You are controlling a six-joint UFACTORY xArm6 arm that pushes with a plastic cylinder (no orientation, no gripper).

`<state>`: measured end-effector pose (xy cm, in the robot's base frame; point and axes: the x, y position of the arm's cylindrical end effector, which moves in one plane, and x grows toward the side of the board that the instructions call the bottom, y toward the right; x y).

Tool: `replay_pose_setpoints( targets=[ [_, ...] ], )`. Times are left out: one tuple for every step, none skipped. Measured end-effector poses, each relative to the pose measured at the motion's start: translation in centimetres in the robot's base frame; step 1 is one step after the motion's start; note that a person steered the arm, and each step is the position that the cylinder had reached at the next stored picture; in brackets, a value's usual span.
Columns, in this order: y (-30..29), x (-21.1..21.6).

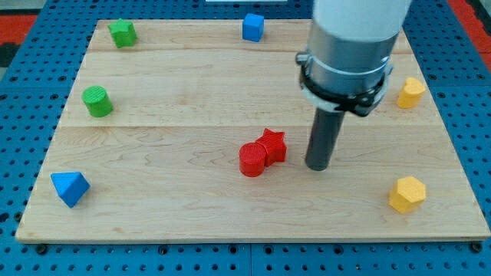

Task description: Push the yellow heart above the yellow hexagon

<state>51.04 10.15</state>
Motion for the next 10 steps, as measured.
replay_pose_setpoints(
  targets=[
    [0.5,0.7],
    [2.4,0.5],
    [9.3,-2.3],
    [17.1,-4.9],
    [19.5,-10.7],
    [12.3,-10.9],
    [9.2,-10.1],
    [15.2,-6.8],
    [19.2,-10.7],
    [20.0,-16.6]
  ],
)
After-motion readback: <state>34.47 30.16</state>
